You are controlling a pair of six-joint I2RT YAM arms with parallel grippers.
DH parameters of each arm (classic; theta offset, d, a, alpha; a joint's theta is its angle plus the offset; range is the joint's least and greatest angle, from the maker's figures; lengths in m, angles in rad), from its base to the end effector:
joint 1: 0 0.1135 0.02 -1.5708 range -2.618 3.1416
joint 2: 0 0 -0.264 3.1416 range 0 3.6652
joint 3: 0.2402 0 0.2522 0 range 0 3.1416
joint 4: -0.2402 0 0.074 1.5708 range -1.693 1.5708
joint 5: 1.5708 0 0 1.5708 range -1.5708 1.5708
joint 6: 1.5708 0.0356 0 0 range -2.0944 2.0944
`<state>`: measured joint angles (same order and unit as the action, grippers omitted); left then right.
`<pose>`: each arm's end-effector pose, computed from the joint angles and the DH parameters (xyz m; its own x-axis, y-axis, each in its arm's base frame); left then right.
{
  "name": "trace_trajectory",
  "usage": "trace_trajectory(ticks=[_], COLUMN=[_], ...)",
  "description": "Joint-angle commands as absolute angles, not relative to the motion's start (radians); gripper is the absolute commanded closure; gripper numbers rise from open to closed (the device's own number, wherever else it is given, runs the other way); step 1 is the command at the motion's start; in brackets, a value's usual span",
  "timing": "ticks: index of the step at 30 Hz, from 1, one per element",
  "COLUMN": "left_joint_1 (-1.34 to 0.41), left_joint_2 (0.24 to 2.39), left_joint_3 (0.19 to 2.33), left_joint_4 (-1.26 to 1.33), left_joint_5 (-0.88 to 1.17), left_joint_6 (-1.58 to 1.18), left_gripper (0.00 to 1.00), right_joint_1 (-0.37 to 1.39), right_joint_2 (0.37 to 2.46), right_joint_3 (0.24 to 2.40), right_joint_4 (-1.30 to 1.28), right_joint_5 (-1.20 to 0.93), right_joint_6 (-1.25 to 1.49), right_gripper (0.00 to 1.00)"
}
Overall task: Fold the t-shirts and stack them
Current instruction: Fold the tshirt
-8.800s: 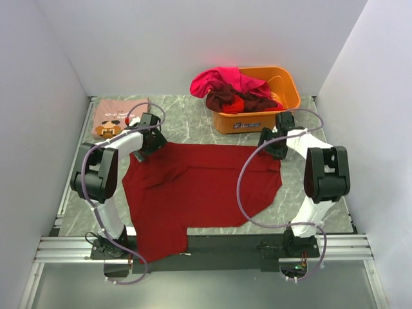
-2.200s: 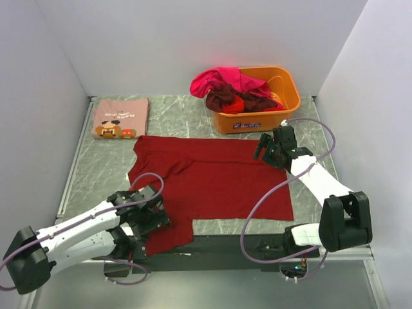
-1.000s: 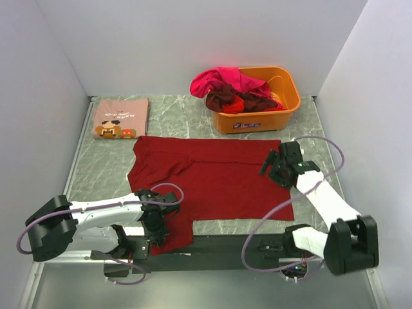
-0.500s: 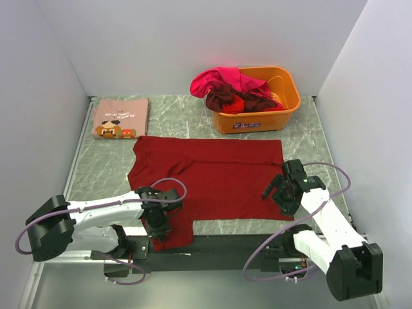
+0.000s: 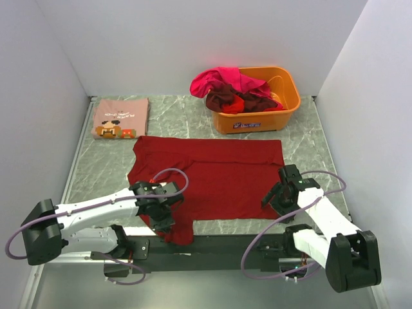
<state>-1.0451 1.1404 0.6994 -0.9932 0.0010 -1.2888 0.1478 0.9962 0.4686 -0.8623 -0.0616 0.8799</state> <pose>0.0862 -0.1487 0.1945 -0.9692 -0.2434 -0.0369 -0.2368 0.9627 -0.1311 0.1363 0.0225 0.1559 -0.7417 0.6673 -0.0680 0.6492 0.7397 0.1772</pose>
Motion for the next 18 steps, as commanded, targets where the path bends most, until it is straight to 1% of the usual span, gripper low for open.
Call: trace_trajectory(ticks=[1,5,6,8,10,11,14,15,17,18], left_joint_1=[-1.049,-1.043,-1.043,-1.043,-1.039,-1.035,-1.016,-1.008,-0.985,-0.976], left_joint_2=[1.106,1.115,1.127,1.137,1.146,1.149,1.152,1.152,1.151,1.15], left_joint_3=[0.759,0.791,0.813,0.836,0.857,0.861,0.861,0.861,0.862,0.867], left_joint_4=[-1.019,-1.054,-1.064,-1.084,-1.088,-1.083,-1.062,-1.054,-1.042,-1.032], left_joint_5=[-0.044,-0.066,-0.09,-0.109,-0.118,-0.117,-0.104,-0.098,-0.088,-0.086], left_joint_6=[-1.256,-1.246,-1.24,-1.233,-1.223,-1.221,-1.203,-1.197,-1.172,-1.164], left_gripper=[0.99,0.99,0.99,0.99,0.99,0.99,0.99,0.99,0.99,0.99], right_joint_1=[0.143,0.141,0.141,0.141,0.141,0.143,0.141,0.141,0.141,0.141], right_joint_2=[1.011,1.066,1.078,1.103,1.104,1.104,1.08,1.074,1.068,1.068], right_joint_3=[0.466,0.472,0.477,0.479,0.476,0.479,0.482,0.482,0.485,0.488], right_joint_4=[-0.775,-0.733,-0.729,-0.721,-0.71,-0.713,-0.721,-0.719,-0.719,-0.718], right_joint_5=[-0.014,-0.002,-0.002,-0.002,-0.021,-0.021,-0.003,-0.005,-0.002,-0.002], right_joint_6=[0.897,0.864,0.858,0.847,0.836,0.836,0.824,0.822,0.812,0.807], right_gripper=[0.22,0.29,0.35,0.39,0.48,0.51,0.66,0.76,0.85,0.93])
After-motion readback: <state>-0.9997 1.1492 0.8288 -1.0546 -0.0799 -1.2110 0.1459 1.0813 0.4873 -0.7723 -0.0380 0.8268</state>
